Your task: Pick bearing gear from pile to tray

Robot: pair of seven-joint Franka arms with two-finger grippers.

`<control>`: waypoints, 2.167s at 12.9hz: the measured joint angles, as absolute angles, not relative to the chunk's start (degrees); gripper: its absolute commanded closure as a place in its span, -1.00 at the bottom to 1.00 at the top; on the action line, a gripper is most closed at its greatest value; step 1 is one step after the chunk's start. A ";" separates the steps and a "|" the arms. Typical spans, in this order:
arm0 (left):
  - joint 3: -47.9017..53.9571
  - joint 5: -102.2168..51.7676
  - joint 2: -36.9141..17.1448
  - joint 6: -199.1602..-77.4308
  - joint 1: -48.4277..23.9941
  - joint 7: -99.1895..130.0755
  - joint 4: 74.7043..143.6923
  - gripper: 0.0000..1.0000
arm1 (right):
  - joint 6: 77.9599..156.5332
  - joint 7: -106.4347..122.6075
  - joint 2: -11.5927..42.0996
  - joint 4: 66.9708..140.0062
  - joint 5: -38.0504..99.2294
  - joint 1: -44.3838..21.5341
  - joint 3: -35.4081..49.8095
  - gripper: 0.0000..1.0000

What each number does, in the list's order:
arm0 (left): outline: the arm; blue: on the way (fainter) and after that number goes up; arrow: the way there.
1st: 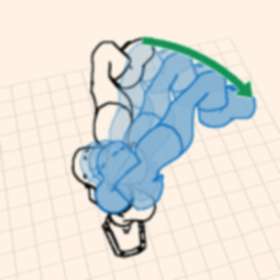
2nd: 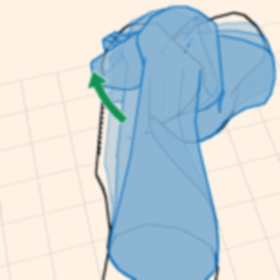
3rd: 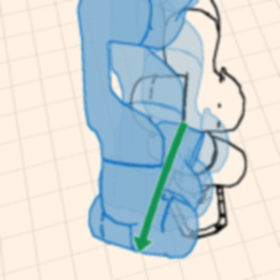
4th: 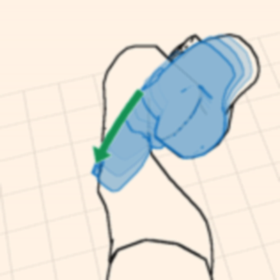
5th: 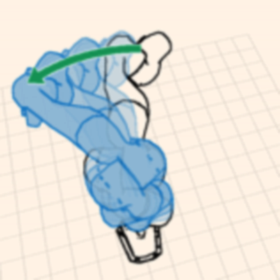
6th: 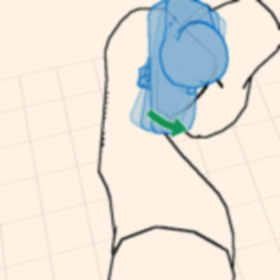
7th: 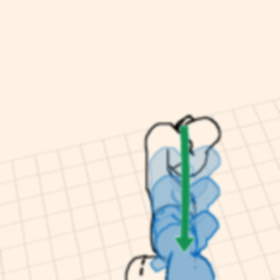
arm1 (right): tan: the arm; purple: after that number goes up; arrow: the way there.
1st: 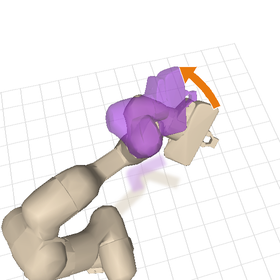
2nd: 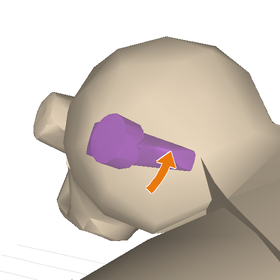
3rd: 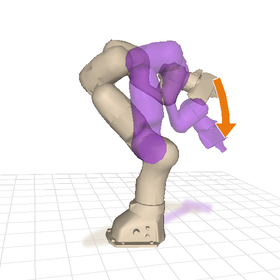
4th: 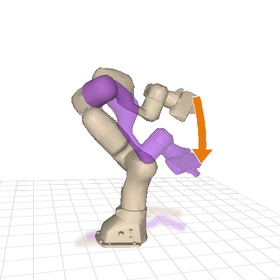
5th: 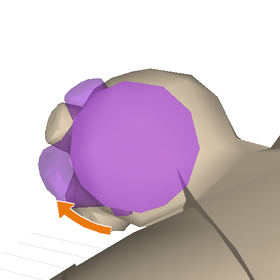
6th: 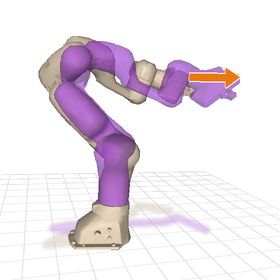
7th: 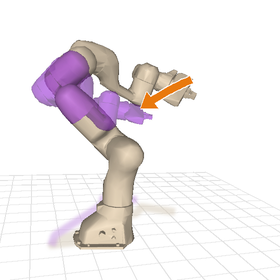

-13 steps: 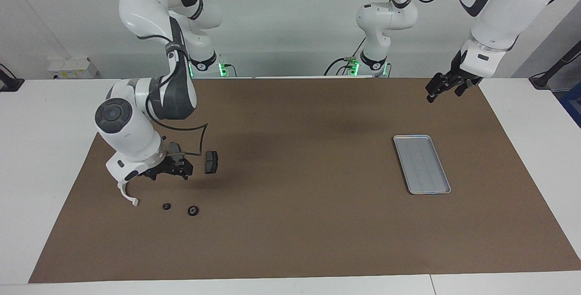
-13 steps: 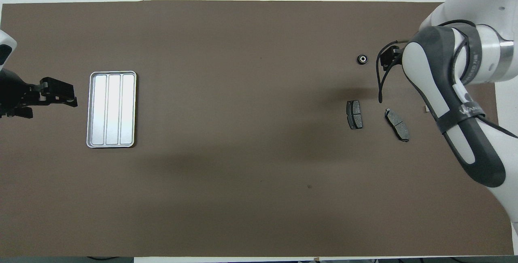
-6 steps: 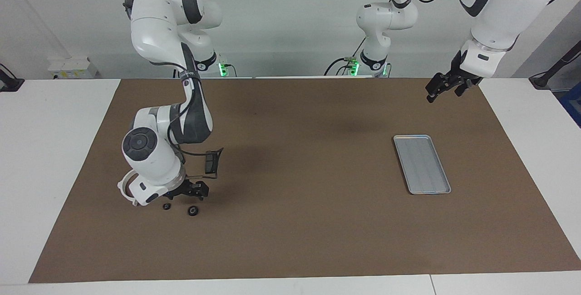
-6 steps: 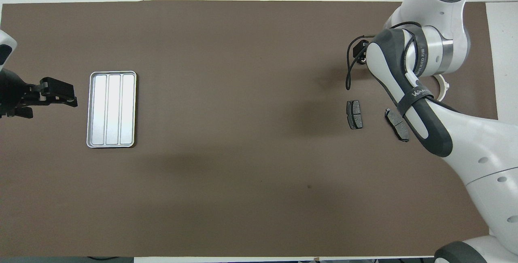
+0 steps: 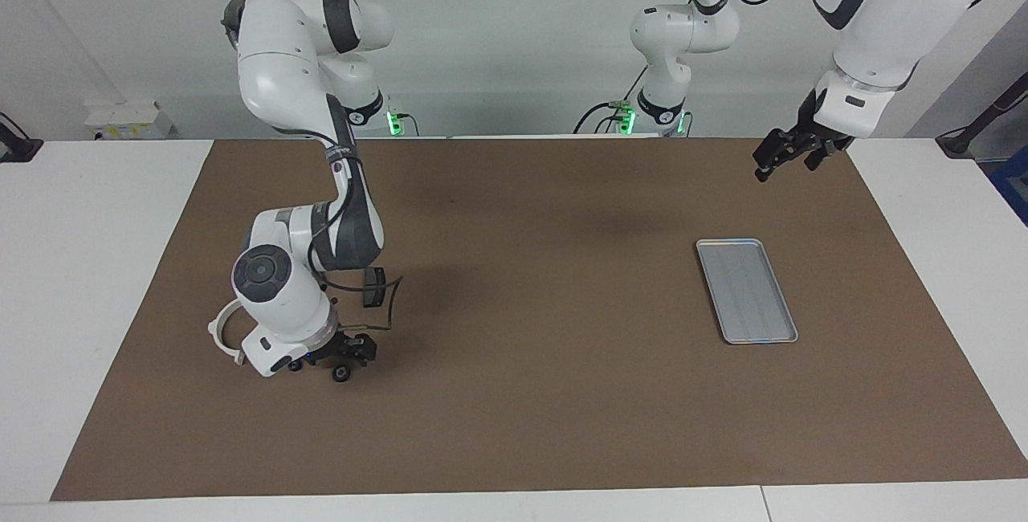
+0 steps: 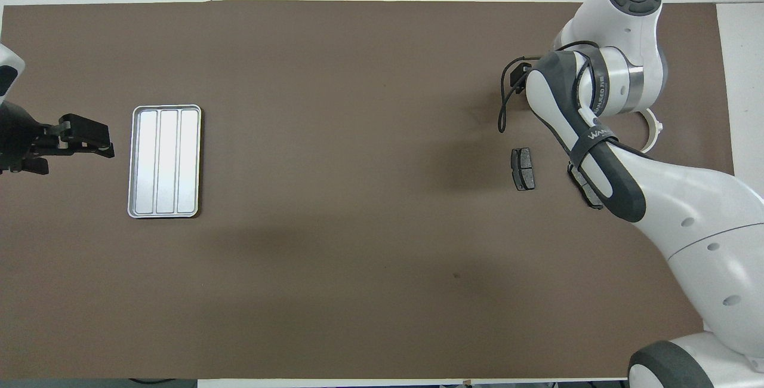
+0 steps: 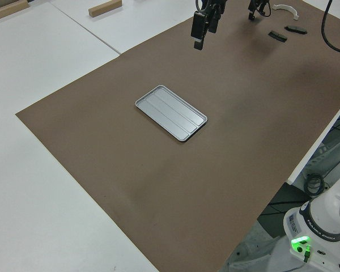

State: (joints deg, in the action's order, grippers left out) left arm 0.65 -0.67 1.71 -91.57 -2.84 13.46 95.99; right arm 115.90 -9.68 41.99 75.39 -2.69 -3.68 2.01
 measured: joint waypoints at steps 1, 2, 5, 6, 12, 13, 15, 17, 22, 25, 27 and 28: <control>0.65 -0.67 1.71 -91.57 -2.84 13.46 95.99 -1.00 | 116.06 -9.69 42.21 75.36 -3.18 -3.68 2.05 -0.91; 0.65 -0.67 1.71 -91.57 -2.84 13.46 95.99 -1.00 | 116.07 -9.69 42.39 75.34 -3.46 -3.68 2.09 -0.91; 0.65 -0.67 1.71 -91.57 -2.84 13.46 95.99 -1.00 | 116.11 -9.70 42.94 75.27 -3.56 -3.68 2.13 -0.89; 0.65 -0.67 1.71 -91.57 -2.84 13.46 95.99 -1.00 | 116.23 -9.70 43.09 75.25 -3.57 -3.67 2.13 -0.85; 0.65 -0.67 1.71 -91.57 -2.84 13.46 95.99 -1.00 | 117.78 -9.70 43.93 75.10 -3.70 -3.65 2.13 -0.35; 0.65 -0.67 1.71 -91.57 -2.84 13.46 95.99 -1.00 | 117.78 -9.70 43.92 75.04 -3.70 -3.65 2.15 -0.19; 0.65 -0.67 1.71 -91.57 -2.84 13.46 95.99 -1.00 | 117.78 -9.70 43.94 74.84 -3.70 -3.64 2.25 0.21; 0.65 -0.67 1.71 -91.57 -2.84 13.46 95.99 -1.00 | 117.70 -9.70 43.92 74.40 -3.70 -3.68 2.61 0.64; 0.65 -0.67 1.71 -91.57 -2.84 13.46 95.99 -1.00 | 117.49 -9.70 43.92 74.25 -4.12 -3.74 2.65 1.00; 0.65 -0.67 1.71 -91.57 -2.84 13.46 95.99 -1.00 | 112.15 -9.90 43.84 71.42 -4.49 -5.51 2.32 1.00; 0.65 -0.67 1.71 -91.57 -2.84 13.46 95.99 -1.00 | 108.72 -11.76 43.56 68.31 -4.49 -7.28 2.25 1.00; 0.65 -0.67 1.71 -91.57 -2.84 13.46 95.99 -1.00 | 108.19 -12.03 43.51 67.77 -4.49 -7.66 2.21 1.00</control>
